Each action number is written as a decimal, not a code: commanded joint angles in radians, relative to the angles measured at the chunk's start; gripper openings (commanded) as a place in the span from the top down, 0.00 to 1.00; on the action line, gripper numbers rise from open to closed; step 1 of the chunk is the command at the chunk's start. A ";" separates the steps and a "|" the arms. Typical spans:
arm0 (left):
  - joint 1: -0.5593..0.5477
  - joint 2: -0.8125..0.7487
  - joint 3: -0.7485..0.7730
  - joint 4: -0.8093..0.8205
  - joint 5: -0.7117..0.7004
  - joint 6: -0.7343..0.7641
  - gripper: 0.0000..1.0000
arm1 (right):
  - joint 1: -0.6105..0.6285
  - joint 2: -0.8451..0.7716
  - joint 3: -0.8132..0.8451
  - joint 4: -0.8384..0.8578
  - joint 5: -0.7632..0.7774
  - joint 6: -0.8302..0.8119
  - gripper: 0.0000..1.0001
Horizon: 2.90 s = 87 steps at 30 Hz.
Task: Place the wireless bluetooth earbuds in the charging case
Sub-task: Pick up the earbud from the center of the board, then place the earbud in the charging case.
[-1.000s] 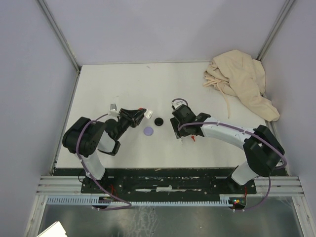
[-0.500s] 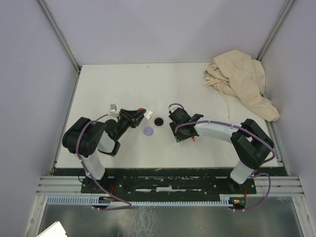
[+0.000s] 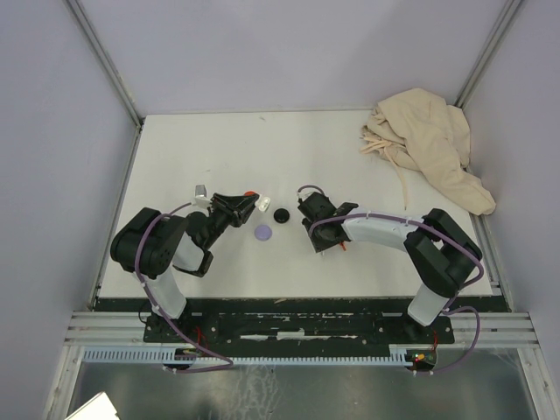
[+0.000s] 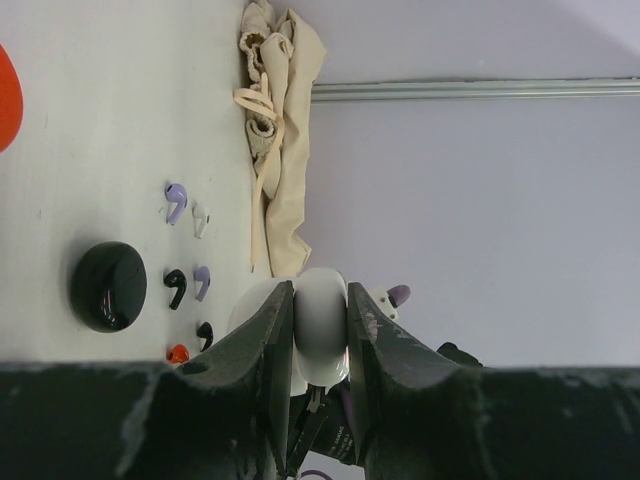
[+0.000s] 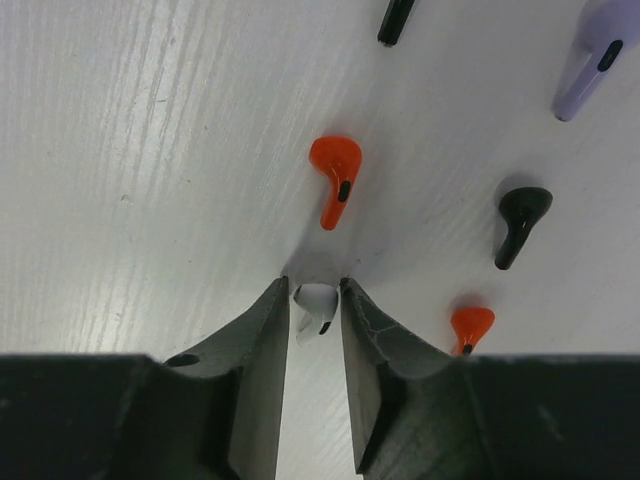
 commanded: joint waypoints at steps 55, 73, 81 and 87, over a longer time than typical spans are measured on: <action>-0.055 -0.059 0.017 0.046 0.080 -0.114 0.97 | 0.158 -0.099 -0.267 1.471 -0.126 -0.672 0.98; -0.058 -0.109 0.005 0.011 0.093 -0.105 0.97 | 0.158 -0.080 -0.273 1.477 -0.094 -0.695 0.98; -0.058 -0.118 0.010 -0.005 0.083 -0.103 0.97 | 0.159 -0.087 -0.275 1.456 -0.099 -0.693 0.98; -0.058 -0.102 0.024 -0.006 0.076 -0.103 0.97 | 0.159 -0.105 -0.273 1.418 -0.097 -0.668 0.91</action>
